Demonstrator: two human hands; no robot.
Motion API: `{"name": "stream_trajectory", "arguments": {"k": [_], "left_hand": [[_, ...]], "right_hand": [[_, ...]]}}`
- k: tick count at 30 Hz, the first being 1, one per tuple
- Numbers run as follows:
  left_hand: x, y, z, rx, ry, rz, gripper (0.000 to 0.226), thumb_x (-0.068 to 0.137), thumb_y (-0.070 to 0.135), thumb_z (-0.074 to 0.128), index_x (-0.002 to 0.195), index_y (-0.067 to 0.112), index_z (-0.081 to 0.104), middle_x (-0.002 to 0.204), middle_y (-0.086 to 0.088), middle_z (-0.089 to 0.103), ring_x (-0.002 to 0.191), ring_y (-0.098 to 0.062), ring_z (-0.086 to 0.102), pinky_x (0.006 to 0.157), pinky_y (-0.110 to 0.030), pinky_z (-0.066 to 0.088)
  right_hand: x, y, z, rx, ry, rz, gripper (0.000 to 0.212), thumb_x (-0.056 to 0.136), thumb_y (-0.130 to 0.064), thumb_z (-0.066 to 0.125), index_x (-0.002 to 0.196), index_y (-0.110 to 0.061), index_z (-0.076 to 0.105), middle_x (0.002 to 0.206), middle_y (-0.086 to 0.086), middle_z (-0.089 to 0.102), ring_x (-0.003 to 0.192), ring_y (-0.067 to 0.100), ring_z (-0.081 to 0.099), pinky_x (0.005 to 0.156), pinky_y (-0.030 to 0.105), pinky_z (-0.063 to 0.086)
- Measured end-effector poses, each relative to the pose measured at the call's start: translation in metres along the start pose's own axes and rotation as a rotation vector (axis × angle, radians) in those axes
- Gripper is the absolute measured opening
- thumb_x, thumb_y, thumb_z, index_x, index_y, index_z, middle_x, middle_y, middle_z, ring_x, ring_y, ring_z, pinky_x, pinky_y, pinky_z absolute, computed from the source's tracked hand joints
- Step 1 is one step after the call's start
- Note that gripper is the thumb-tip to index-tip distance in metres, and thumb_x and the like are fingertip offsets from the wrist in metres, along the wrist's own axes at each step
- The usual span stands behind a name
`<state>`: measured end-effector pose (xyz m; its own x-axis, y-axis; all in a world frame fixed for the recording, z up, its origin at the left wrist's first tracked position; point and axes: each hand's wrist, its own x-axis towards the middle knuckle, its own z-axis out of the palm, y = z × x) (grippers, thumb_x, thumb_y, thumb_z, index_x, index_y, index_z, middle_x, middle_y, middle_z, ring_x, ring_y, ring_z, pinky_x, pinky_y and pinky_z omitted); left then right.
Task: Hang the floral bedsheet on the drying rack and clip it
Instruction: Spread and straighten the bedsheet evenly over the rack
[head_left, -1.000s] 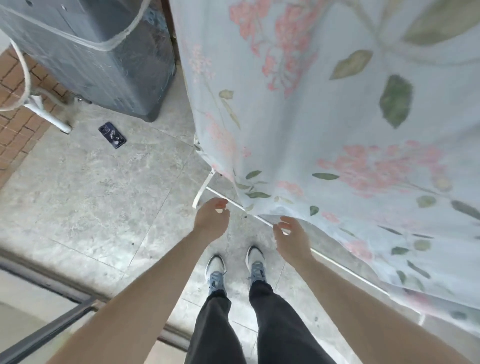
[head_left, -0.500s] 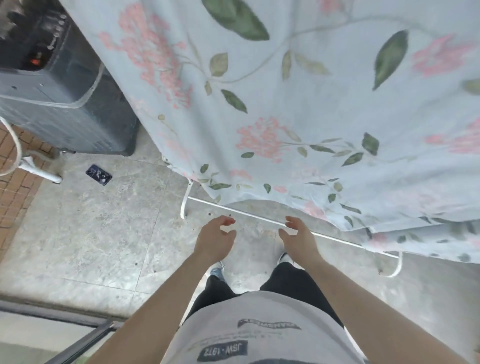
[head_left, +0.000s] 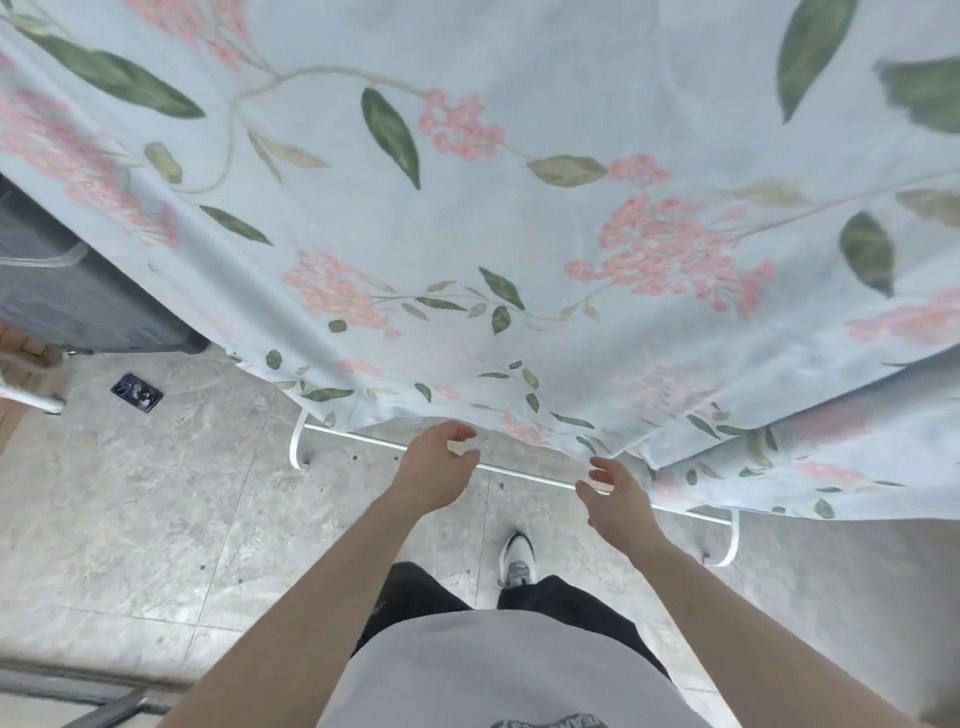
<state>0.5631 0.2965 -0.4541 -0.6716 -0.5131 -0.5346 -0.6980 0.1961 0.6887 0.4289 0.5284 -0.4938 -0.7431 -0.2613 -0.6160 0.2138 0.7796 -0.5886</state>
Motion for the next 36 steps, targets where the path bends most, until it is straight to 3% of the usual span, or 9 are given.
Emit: {"name": "stream_trajectory", "arguments": {"k": [8,13,18,22,28,34,36], "left_hand": [[-0.026,0.043,0.069,0.071,-0.14,0.046,0.033,0.097,0.03,0.065,0.13,0.03,0.063,0.128,0.014,0.061,0.095,-0.006,0.064,0.092,-0.033,0.055],[-0.022,0.056,0.086,0.122,-0.21,0.12,0.031,0.097,0.028,0.065,0.127,0.03,0.063,0.121,0.01,0.064,0.078,-0.004,0.06,0.089,-0.032,0.054],[-0.027,0.065,0.108,0.112,-0.252,0.144,0.031,0.096,0.03,0.066,0.127,0.029,0.063,0.127,0.012,0.061,0.093,-0.009,0.065,0.094,-0.037,0.055],[-0.03,0.081,0.126,0.154,-0.282,0.184,0.033,0.097,0.03,0.065,0.131,0.03,0.062,0.128,0.015,0.058,0.092,0.0,0.06,0.093,-0.029,0.05],[-0.033,0.11,0.16,0.175,-0.271,0.178,0.038,0.097,0.031,0.065,0.134,0.028,0.06,0.131,0.014,0.058,0.097,-0.006,0.063,0.097,-0.032,0.05],[-0.023,0.163,0.228,0.117,-0.182,0.143,0.039,0.094,0.03,0.066,0.133,0.028,0.063,0.133,0.01,0.062,0.104,-0.011,0.065,0.098,-0.033,0.051],[-0.025,0.186,0.257,0.064,-0.152,0.136,0.036,0.094,0.03,0.068,0.13,0.028,0.064,0.124,0.006,0.064,0.089,-0.01,0.064,0.088,-0.034,0.053]], "right_hand": [[-0.003,0.052,-0.056,0.142,0.066,0.066,0.045,0.094,-0.03,0.068,0.137,-0.028,0.053,0.122,-0.01,0.062,0.107,0.023,0.067,0.097,0.051,0.056],[-0.018,0.079,-0.072,0.22,0.151,0.15,0.043,0.096,-0.027,0.066,0.137,-0.025,0.053,0.126,-0.004,0.062,0.089,0.022,0.072,0.082,0.045,0.062],[-0.024,0.105,-0.1,0.227,0.22,0.188,0.043,0.095,-0.025,0.066,0.136,-0.023,0.054,0.125,-0.003,0.063,0.085,0.023,0.071,0.084,0.047,0.062],[-0.016,0.12,-0.121,0.237,0.241,0.206,0.042,0.092,-0.027,0.067,0.133,-0.023,0.055,0.12,-0.005,0.063,0.091,0.026,0.072,0.09,0.051,0.059],[-0.002,0.168,-0.157,0.155,0.182,0.269,0.052,0.092,-0.029,0.068,0.14,-0.018,0.051,0.119,0.0,0.063,0.105,0.027,0.068,0.097,0.052,0.056],[0.038,0.213,-0.243,0.04,0.128,0.23,0.052,0.092,-0.031,0.068,0.14,-0.022,0.05,0.119,-0.003,0.062,0.1,0.025,0.068,0.088,0.049,0.06],[0.051,0.221,-0.274,0.033,0.121,0.189,0.051,0.092,-0.03,0.068,0.139,-0.022,0.051,0.119,-0.003,0.063,0.1,0.024,0.068,0.09,0.05,0.059]]}}
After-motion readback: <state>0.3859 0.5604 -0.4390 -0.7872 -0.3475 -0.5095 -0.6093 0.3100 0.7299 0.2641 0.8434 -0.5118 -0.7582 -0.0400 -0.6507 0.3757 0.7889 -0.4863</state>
